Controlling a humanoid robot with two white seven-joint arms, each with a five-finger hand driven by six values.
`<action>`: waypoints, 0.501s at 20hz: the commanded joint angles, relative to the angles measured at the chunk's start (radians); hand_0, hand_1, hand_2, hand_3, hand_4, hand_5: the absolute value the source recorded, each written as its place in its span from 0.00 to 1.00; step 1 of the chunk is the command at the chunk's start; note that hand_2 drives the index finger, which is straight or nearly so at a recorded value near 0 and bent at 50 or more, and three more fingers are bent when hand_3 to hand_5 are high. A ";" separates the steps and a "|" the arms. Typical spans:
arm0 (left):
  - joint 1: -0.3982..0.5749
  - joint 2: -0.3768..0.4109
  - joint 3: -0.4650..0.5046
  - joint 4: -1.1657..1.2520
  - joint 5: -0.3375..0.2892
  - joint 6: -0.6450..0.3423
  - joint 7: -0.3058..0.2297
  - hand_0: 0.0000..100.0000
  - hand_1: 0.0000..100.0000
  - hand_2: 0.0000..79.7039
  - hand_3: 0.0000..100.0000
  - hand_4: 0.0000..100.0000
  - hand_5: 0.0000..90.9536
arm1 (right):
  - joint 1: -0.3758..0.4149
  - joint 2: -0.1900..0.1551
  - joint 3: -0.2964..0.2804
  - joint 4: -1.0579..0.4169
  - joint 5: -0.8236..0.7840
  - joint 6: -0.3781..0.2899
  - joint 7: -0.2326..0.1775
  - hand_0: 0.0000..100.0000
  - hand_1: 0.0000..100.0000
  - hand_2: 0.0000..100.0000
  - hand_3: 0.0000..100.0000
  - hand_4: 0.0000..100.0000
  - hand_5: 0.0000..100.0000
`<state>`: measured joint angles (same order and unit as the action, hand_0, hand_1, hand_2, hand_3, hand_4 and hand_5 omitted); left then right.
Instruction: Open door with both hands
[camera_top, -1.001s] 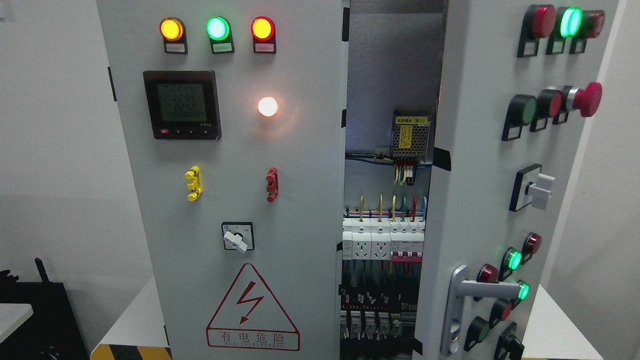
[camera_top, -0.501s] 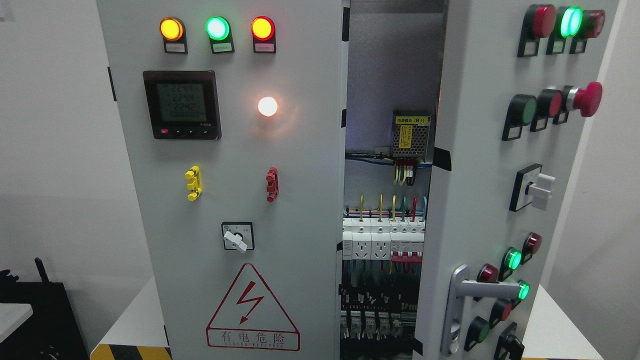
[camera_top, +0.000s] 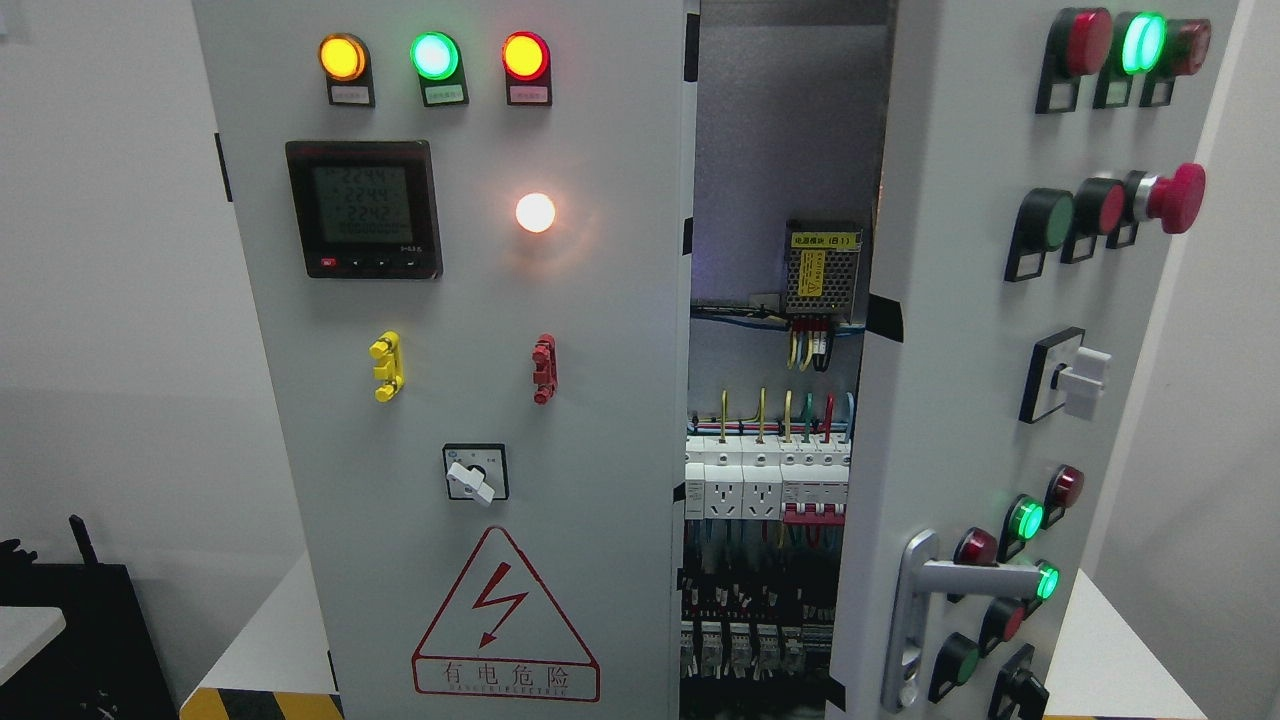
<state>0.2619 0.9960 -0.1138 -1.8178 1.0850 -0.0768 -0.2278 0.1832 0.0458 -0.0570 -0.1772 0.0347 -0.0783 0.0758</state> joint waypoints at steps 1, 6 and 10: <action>-0.075 0.072 0.023 -0.118 0.039 0.035 -0.001 0.12 0.39 0.00 0.00 0.00 0.00 | 0.001 0.002 0.026 -0.001 0.005 -0.003 0.001 0.50 0.17 0.00 0.00 0.00 0.00; -0.156 0.081 0.049 -0.132 0.151 0.147 -0.001 0.12 0.39 0.00 0.00 0.00 0.00 | 0.001 0.020 0.029 0.002 0.005 -0.003 0.001 0.50 0.17 0.00 0.00 0.00 0.00; -0.214 0.160 0.045 -0.140 0.258 0.146 -0.001 0.12 0.39 0.00 0.00 0.00 0.00 | 0.018 0.022 0.042 0.002 0.005 -0.005 0.001 0.50 0.17 0.00 0.00 0.00 0.00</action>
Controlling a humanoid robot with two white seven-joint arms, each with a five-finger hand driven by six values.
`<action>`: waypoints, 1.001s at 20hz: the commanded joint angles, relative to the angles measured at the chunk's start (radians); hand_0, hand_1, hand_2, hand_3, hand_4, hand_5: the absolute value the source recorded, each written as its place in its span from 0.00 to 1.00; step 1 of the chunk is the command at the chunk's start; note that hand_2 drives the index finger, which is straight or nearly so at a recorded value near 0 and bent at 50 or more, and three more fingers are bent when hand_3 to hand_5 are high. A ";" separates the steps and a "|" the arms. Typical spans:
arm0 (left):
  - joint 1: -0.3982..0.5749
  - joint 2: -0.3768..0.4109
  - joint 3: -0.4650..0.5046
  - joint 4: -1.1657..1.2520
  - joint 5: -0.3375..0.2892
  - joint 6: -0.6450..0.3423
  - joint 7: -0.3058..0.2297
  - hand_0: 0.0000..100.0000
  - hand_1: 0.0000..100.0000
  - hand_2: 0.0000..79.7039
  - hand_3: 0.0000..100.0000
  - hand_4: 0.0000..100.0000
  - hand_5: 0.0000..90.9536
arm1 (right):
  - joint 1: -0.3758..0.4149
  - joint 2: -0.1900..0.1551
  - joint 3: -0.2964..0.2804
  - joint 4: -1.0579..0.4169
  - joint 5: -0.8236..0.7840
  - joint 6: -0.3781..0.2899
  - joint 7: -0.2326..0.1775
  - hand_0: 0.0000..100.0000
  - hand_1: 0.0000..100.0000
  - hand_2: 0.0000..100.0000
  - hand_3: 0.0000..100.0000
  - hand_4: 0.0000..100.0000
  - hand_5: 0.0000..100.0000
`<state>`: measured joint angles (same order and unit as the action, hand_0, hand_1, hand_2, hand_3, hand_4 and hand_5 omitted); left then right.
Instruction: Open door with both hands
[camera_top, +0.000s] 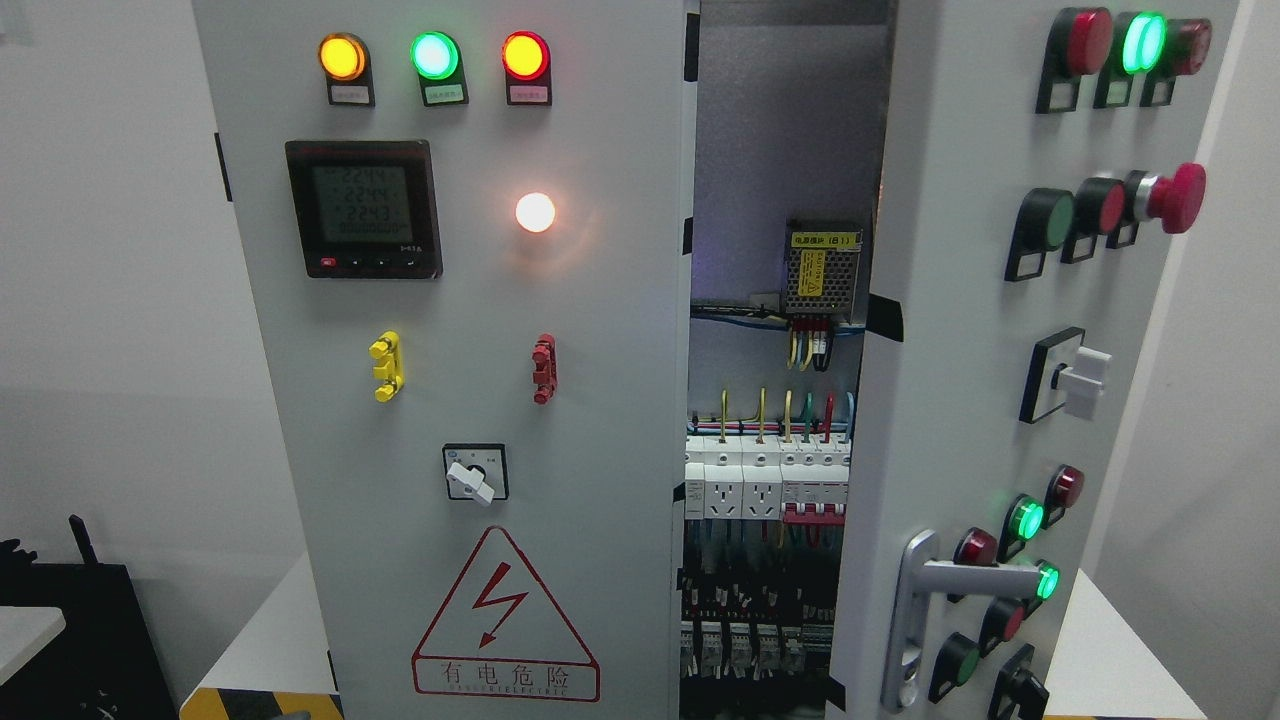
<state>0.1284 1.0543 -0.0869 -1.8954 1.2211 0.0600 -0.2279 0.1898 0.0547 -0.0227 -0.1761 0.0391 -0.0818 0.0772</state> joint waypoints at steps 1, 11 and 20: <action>-0.098 0.113 0.016 -0.062 0.144 0.009 -0.001 0.12 0.39 0.00 0.00 0.00 0.00 | 0.013 0.013 0.007 0.001 0.001 -0.001 0.000 0.50 0.17 0.00 0.00 0.00 0.00; -0.228 0.118 -0.123 -0.082 0.146 0.020 -0.022 0.12 0.39 0.00 0.00 0.00 0.00 | 0.016 0.014 0.026 0.000 -0.001 -0.003 -0.005 0.50 0.17 0.00 0.00 0.00 0.00; -0.227 0.155 -0.120 -0.086 0.169 0.018 -0.024 0.12 0.39 0.00 0.00 0.00 0.00 | 0.025 0.014 0.026 -0.006 -0.001 -0.012 -0.005 0.50 0.17 0.00 0.00 0.00 0.00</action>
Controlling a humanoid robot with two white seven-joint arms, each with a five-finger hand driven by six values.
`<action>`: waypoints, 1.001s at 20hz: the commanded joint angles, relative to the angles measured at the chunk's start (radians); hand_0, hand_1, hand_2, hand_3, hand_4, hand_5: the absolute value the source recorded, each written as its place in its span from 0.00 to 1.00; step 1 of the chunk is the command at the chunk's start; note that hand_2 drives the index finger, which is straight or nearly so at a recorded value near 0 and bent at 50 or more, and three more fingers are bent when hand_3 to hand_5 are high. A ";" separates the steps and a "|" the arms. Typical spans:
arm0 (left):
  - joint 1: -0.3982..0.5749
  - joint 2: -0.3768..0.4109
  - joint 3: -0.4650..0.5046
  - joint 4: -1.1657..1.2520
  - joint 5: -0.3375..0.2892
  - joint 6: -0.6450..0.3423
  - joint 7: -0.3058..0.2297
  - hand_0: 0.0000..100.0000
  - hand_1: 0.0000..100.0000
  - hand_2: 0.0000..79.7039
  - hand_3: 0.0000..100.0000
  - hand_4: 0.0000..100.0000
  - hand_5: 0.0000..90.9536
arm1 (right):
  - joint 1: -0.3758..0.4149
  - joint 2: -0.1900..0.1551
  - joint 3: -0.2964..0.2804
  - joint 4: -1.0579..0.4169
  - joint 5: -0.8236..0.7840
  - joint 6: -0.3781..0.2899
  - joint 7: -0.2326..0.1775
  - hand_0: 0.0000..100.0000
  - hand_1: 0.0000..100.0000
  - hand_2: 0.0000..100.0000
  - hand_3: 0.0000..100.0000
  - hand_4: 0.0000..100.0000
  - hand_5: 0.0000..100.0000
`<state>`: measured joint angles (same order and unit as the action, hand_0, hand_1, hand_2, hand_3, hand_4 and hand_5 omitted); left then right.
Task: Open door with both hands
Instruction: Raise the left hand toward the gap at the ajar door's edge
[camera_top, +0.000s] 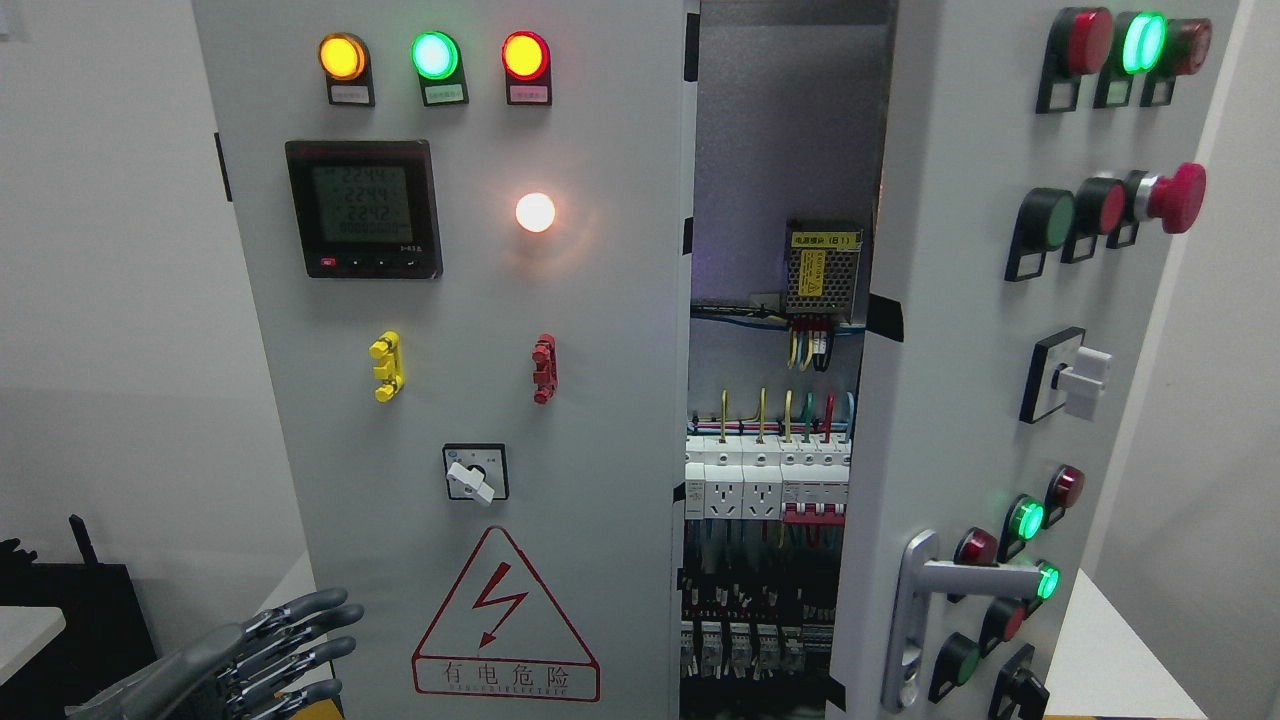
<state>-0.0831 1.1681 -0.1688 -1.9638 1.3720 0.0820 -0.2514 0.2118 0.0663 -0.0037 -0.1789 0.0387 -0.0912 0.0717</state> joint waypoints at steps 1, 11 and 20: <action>-0.021 0.039 -0.043 -0.020 0.019 -0.002 0.000 0.12 0.39 0.00 0.00 0.00 0.00 | 0.003 0.001 0.007 -0.002 0.000 -0.004 0.000 0.50 0.17 0.00 0.00 0.00 0.00; -0.285 0.048 -0.262 -0.044 0.084 0.058 0.000 0.12 0.39 0.00 0.00 0.00 0.00 | 0.003 0.001 0.007 -0.004 0.000 -0.004 0.000 0.50 0.17 0.00 0.00 0.00 0.00; -0.596 0.114 -0.506 -0.044 0.226 0.059 0.001 0.12 0.39 0.00 0.00 0.00 0.00 | 0.011 0.003 0.007 -0.002 0.000 -0.015 -0.003 0.50 0.17 0.00 0.00 0.00 0.00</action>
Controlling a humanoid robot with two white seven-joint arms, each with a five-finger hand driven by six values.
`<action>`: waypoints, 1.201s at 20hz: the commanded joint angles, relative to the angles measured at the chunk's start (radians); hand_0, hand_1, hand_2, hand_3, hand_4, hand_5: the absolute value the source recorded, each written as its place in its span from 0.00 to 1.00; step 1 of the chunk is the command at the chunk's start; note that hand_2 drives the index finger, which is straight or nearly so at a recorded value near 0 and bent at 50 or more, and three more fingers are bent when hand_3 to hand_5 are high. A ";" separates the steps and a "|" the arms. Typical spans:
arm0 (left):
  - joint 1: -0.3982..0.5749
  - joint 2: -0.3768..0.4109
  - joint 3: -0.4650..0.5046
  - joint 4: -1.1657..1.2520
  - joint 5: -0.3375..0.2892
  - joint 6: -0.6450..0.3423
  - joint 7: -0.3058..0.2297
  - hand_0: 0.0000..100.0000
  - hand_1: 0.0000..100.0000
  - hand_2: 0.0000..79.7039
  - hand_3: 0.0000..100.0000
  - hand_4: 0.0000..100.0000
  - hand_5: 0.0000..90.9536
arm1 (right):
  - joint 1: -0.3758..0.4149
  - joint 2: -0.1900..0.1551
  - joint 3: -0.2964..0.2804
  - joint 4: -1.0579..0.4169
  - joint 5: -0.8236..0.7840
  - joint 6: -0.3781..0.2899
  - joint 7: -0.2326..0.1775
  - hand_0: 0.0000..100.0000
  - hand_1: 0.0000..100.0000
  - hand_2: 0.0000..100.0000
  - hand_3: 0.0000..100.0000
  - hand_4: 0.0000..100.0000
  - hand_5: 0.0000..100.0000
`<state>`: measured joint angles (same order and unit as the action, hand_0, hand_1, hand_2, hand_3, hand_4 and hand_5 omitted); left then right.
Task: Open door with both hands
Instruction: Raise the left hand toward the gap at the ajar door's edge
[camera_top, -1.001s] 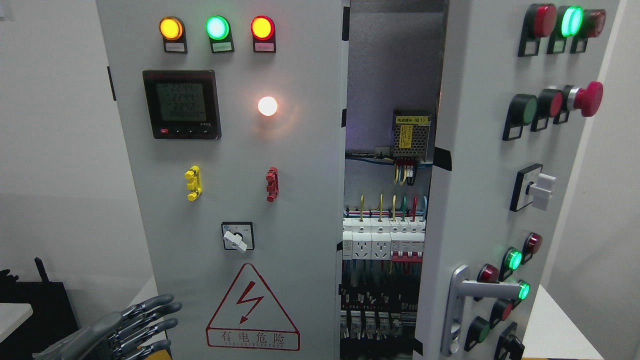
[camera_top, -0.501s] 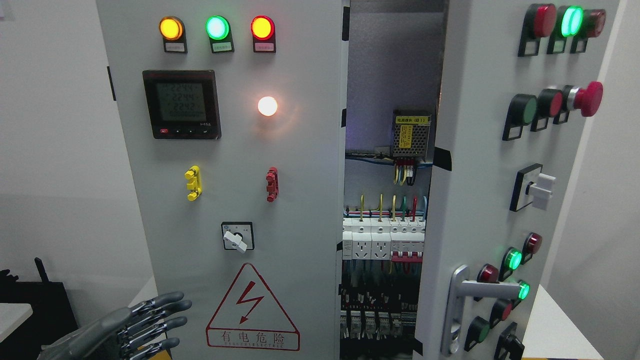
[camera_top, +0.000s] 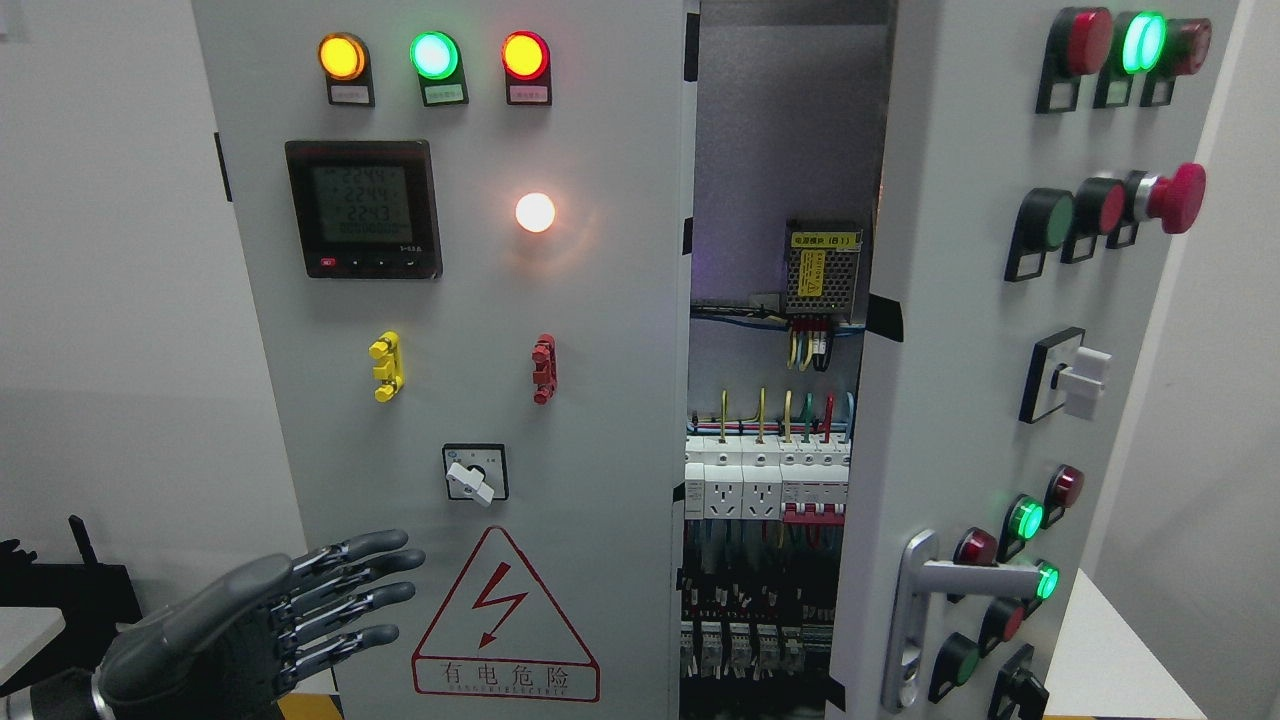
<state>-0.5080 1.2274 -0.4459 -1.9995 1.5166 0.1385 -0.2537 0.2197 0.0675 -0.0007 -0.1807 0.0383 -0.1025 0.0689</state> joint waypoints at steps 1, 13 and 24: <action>-0.202 0.057 -0.250 -0.008 0.088 0.006 0.004 0.12 0.39 0.00 0.00 0.00 0.00 | 0.003 0.001 0.004 0.000 0.000 -0.003 -0.001 0.50 0.17 0.00 0.00 0.00 0.00; -0.598 0.027 -0.528 0.002 0.230 0.067 0.004 0.12 0.39 0.00 0.00 0.00 0.00 | 0.010 0.003 0.004 -0.002 0.000 -0.005 -0.006 0.50 0.17 0.00 0.00 0.00 0.00; -0.747 -0.184 -0.579 0.163 0.274 0.178 0.002 0.12 0.39 0.00 0.00 0.00 0.00 | 0.013 0.009 0.005 0.004 0.000 -0.017 -0.004 0.50 0.17 0.00 0.00 0.00 0.00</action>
<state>-1.1769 1.1782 -0.9081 -1.9419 1.7627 0.2918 -0.2469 0.2301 0.0702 0.0000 -0.1801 0.0383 -0.1188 0.0636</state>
